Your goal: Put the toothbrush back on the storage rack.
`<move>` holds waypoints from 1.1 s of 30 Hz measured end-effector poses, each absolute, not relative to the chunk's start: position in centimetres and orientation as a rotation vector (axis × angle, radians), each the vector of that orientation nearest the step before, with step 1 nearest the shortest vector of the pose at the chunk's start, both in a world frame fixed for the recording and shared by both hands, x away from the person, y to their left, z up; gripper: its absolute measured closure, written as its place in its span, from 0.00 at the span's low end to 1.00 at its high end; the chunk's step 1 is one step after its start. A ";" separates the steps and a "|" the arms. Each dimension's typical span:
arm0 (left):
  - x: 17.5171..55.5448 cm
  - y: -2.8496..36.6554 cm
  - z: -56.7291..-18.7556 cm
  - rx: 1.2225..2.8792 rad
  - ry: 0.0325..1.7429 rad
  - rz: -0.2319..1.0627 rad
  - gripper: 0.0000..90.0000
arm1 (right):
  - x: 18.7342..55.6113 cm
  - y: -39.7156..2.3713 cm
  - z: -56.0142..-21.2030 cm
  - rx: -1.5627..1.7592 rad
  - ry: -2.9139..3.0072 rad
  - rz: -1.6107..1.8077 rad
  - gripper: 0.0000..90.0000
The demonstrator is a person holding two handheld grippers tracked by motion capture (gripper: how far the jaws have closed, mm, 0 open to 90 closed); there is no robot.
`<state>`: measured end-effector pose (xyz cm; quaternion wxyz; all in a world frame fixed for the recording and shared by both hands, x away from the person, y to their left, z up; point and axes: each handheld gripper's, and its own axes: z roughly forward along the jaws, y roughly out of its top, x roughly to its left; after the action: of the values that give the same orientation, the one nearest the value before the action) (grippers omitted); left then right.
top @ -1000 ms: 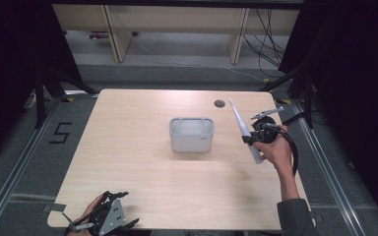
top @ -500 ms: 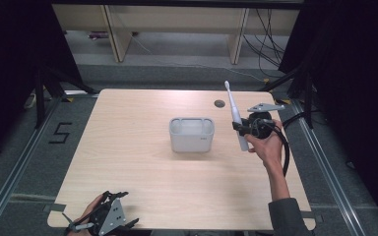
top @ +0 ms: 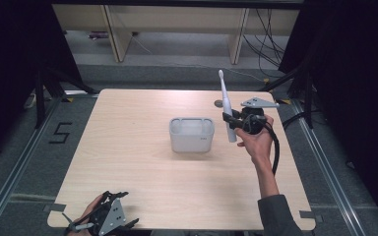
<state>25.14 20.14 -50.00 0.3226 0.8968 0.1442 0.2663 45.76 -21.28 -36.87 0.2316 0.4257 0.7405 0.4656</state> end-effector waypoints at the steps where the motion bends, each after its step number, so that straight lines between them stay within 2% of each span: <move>1: 25.1 20.1 -50.0 2.353 0.377 0.697 0.17 | 45.8 -21.0 -36.7 1.166 2.034 1.292 0.74; 16: 25.1 20.1 -49.9 2.341 0.376 0.692 0.17 | 46.5 -17.8 -35.3 1.062 2.009 1.396 0.74; 33: 25.1 20.1 -50.0 2.342 0.369 0.697 0.17 | 48.4 -12.8 -36.6 1.018 2.011 1.471 0.74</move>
<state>25.07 20.07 -49.95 0.3288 0.8951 0.1410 0.2663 48.39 -12.82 -36.55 0.2230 0.3688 0.7284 0.5326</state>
